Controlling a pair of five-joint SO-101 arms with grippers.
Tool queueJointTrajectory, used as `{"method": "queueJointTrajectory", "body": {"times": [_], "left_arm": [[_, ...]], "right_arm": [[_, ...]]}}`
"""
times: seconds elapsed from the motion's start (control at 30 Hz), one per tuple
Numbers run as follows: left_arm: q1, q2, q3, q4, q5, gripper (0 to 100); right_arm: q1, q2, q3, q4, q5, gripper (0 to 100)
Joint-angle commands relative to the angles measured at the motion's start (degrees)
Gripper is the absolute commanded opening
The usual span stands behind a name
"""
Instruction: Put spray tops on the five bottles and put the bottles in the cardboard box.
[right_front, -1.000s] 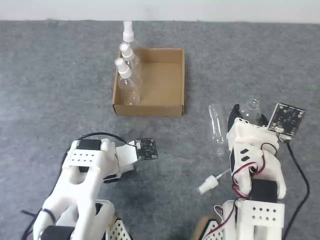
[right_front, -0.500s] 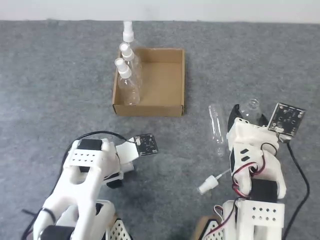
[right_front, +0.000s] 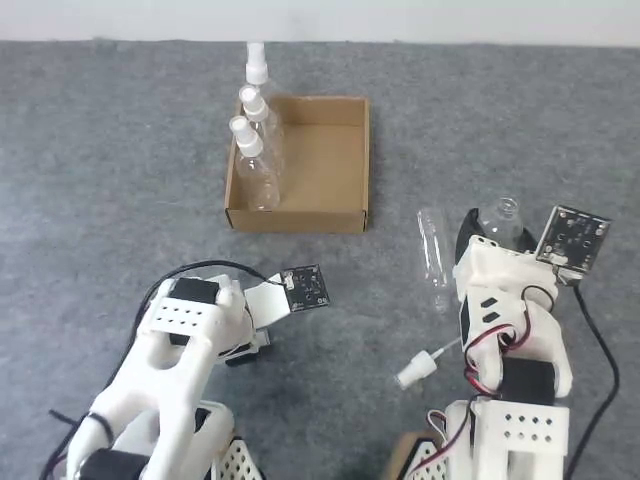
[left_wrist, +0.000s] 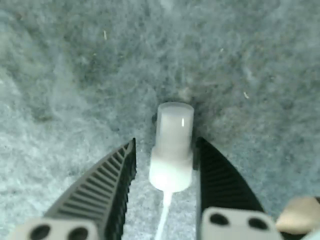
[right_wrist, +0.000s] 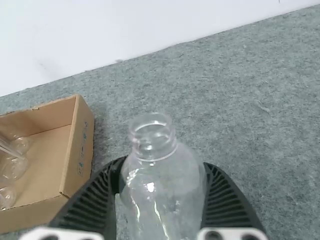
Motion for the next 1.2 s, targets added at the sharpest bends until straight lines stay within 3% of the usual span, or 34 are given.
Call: {"method": "queueJointTrajectory", "body": {"times": [0.0, 0.77, 1.17], "left_arm": [[0.44, -1.67, -0.75, -1.05, 0.53, 15], [0.09, -1.67, 0.48, 1.85, -0.26, 15], [0.44, -1.67, 0.48, 2.73, 2.46, 5]], "right_arm": [[0.22, -1.36, -0.88, -1.54, -0.18, 9.1], [0.22, -1.19, -0.79, -1.45, -0.18, 9.1], [0.22, -1.19, -0.79, -1.45, -0.18, 9.1]]}}
